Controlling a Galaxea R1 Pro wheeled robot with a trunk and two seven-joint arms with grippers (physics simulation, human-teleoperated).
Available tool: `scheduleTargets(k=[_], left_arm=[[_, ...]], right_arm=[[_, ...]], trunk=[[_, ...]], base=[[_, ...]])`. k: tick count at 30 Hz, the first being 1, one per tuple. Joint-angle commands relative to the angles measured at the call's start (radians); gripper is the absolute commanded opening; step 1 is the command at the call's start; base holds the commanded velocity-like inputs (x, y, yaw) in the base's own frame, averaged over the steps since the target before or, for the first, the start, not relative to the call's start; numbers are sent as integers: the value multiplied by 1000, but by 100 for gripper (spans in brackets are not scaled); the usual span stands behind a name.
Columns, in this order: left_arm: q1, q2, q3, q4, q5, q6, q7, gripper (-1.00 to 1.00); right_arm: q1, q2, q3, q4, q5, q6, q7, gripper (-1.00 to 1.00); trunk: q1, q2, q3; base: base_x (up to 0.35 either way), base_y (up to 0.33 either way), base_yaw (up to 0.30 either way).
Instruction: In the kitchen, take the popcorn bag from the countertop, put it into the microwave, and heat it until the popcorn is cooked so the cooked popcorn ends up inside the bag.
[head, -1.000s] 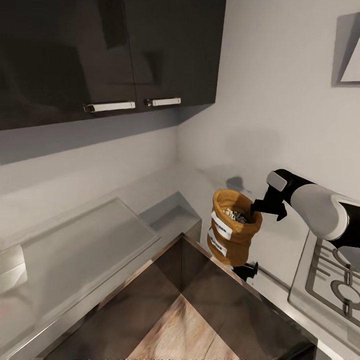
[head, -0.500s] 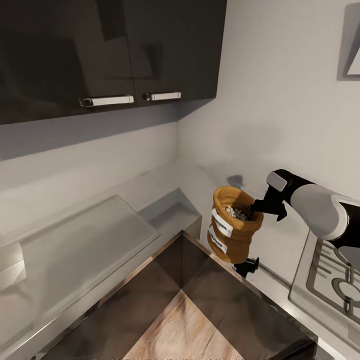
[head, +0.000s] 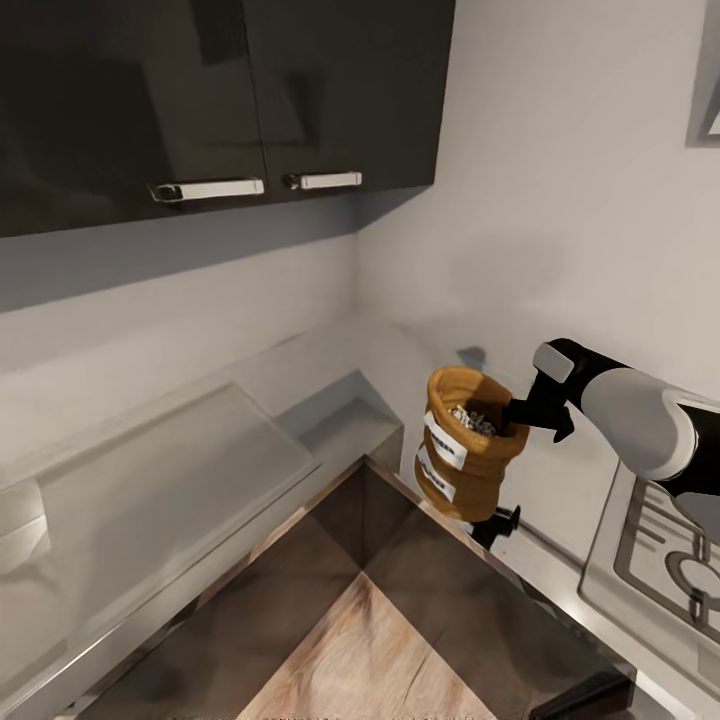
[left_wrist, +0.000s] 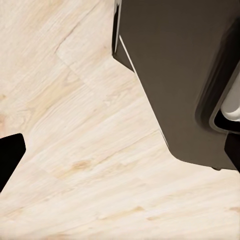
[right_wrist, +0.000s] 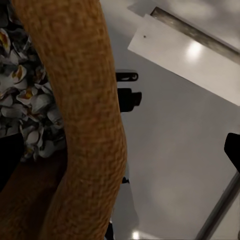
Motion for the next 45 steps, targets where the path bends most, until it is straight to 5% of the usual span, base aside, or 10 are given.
scheduleTargets(k=[1, 20, 21, 45], left_arm=[[0, 0, 7, -2, 0, 2, 0, 100], [0, 0, 7, -2, 0, 1, 0, 100], [0, 0, 7, -2, 0, 1, 0, 100], [0, 0, 7, -3, 0, 1, 0, 100]], right_arm=[[-1, 0, -2, 2, -10, -2, -10, 100], [-2, 0, -2, 2, -10, -2, -10, 100], [-2, 0, -2, 2, -10, -2, -10, -100], [-2, 0, -2, 2, -10, 0, -12, -100]], trunk=[[1, -2, -3], [1, -2, -10], [1, -2, -10], [1, -2, 1]], base=[[0, 0, 0], [0, 0, 0], [0, 0, 0], [0, 0, 0]])
